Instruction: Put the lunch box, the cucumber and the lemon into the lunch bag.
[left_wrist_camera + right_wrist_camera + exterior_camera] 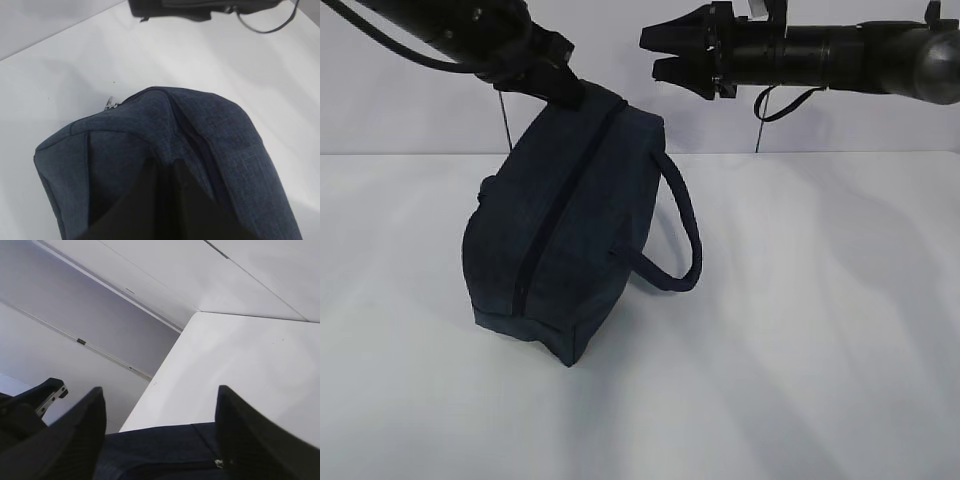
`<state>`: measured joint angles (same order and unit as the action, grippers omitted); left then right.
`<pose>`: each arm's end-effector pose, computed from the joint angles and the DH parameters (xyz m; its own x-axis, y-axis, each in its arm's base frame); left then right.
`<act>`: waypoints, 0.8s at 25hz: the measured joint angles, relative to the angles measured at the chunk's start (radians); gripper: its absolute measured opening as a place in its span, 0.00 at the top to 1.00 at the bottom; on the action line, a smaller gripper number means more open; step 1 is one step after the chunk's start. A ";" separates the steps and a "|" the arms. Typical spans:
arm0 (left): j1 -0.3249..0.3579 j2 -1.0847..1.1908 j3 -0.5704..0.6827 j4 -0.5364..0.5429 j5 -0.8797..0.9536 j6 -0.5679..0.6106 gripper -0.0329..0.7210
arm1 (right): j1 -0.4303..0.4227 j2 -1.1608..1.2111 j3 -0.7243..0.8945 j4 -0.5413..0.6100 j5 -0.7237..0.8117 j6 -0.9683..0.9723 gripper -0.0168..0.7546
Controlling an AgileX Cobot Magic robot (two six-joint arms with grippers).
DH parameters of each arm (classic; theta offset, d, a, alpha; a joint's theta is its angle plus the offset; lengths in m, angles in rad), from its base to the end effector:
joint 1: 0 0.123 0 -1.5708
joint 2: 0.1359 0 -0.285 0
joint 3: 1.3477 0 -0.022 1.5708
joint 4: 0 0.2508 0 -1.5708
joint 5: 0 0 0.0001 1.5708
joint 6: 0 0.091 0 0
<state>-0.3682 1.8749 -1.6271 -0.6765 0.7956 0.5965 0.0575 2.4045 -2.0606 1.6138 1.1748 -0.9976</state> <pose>0.3839 -0.1918 0.3022 -0.6369 0.3267 -0.6983 0.6588 0.7011 -0.2728 0.5123 0.1135 0.2364 -0.7077 0.2048 -0.6762 -0.6249 0.2650 0.7343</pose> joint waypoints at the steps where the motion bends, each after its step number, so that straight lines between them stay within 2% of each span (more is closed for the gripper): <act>1: 0.001 0.010 0.000 -0.002 -0.002 -0.002 0.93 | 0.000 0.000 -0.017 -0.022 0.002 0.006 0.30; 8: 0.023 0.062 -0.002 0.005 -0.032 -0.024 0.93 | 0.000 0.000 -0.154 -0.219 0.021 0.085 0.30; 10: 0.041 0.071 -0.002 0.014 -0.034 -0.039 0.89 | 0.000 0.000 -0.191 -0.282 0.025 0.116 0.30; 12: 0.059 0.075 -0.002 0.020 -0.034 -0.047 0.79 | -0.001 0.000 -0.220 -0.340 0.030 0.138 0.30; 17: 0.104 0.087 -0.002 0.030 -0.007 -0.076 0.43 | 0.001 -0.005 -0.272 -0.480 0.038 0.203 0.30; 20: 0.115 0.088 -0.002 0.032 0.026 -0.083 0.34 | 0.010 -0.026 -0.294 -0.626 0.044 0.265 0.30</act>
<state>-0.2529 1.9626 -1.6288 -0.6448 0.8218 0.5138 0.0671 2.3786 -2.3548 0.9882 1.2191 -0.7323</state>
